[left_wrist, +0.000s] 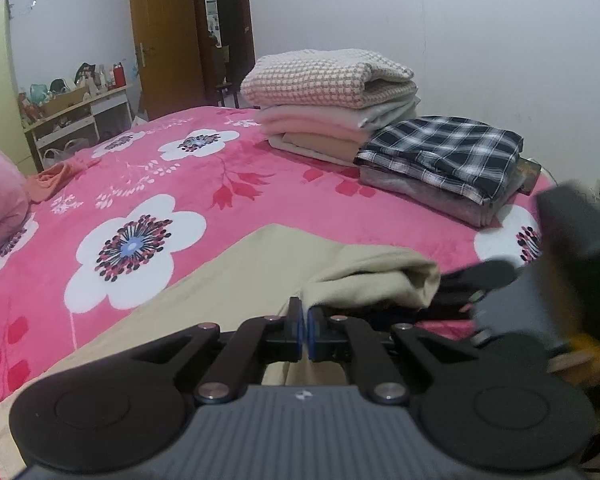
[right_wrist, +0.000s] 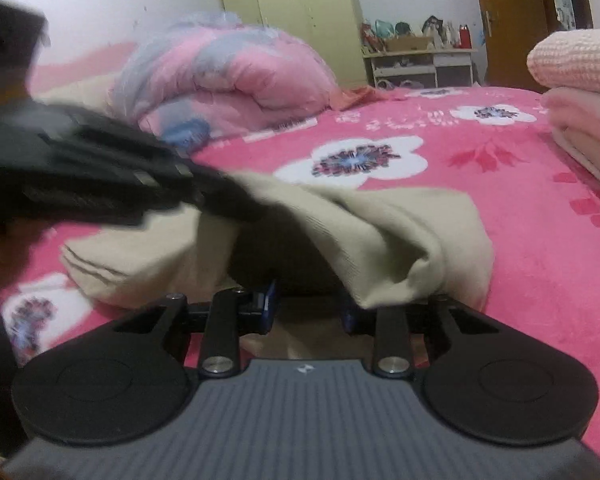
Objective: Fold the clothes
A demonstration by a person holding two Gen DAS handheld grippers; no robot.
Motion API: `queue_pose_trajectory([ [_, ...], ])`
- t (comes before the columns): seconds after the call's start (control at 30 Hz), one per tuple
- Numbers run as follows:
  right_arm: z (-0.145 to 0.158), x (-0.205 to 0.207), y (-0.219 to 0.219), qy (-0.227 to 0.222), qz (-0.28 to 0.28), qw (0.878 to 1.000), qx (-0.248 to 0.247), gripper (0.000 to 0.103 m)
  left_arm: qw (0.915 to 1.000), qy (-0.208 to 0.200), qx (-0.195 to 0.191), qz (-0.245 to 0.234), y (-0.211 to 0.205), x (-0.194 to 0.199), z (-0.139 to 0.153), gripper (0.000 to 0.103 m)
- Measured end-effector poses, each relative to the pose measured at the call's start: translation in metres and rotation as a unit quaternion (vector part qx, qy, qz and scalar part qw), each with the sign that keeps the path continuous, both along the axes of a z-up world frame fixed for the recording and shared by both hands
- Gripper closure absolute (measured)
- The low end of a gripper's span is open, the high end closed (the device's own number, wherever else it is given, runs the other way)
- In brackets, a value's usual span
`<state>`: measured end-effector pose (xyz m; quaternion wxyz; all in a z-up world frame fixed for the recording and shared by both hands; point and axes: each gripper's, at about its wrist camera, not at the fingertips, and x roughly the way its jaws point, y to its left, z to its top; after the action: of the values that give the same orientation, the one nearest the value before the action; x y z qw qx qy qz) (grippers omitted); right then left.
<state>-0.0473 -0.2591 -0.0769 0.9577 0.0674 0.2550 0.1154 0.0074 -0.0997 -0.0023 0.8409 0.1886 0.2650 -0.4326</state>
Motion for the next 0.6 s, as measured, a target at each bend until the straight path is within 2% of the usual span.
queue_pose_trajectory([
  [0.07, -0.021, 0.008, -0.004, 0.034, -0.004, 0.999, -0.004, 0.073, 1.0000, -0.002, 0.002, -0.004, 0.000, -0.002, -0.003, 0.100],
  [0.23, -0.008, -0.010, -0.021, 0.024, -0.013, 0.998, 0.062, 0.070, 0.9994, 0.006, 0.001, -0.035, 0.000, -0.007, -0.009, 0.099],
  [0.27, -0.008, -0.012, -0.023, 0.025, -0.012, 0.997, 0.071, 0.070, 0.9987, 0.013, 0.002, -0.048, 0.000, -0.009, -0.011, 0.095],
  [0.3, -0.009, -0.013, -0.026, 0.026, -0.012, 0.996, 0.079, 0.070, 0.9979, 0.020, 0.004, -0.062, 0.001, -0.011, -0.013, 0.086],
  [0.4, -0.010, -0.018, -0.033, 0.028, -0.010, 0.994, 0.105, 0.070, 0.9958, 0.017, -0.018, -0.088, 0.015, -0.025, -0.010, 0.069],
  [0.47, -0.013, -0.021, -0.040, 0.030, -0.010, 0.991, 0.127, 0.070, 0.9939, 0.013, -0.033, -0.104, 0.024, -0.035, -0.008, 0.062],
  [0.6, -0.018, -0.034, -0.043, 0.024, -0.002, 0.989, 0.145, 0.070, 0.9965, 0.018, -0.024, -0.077, 0.035, -0.030, -0.012, 0.063],
])
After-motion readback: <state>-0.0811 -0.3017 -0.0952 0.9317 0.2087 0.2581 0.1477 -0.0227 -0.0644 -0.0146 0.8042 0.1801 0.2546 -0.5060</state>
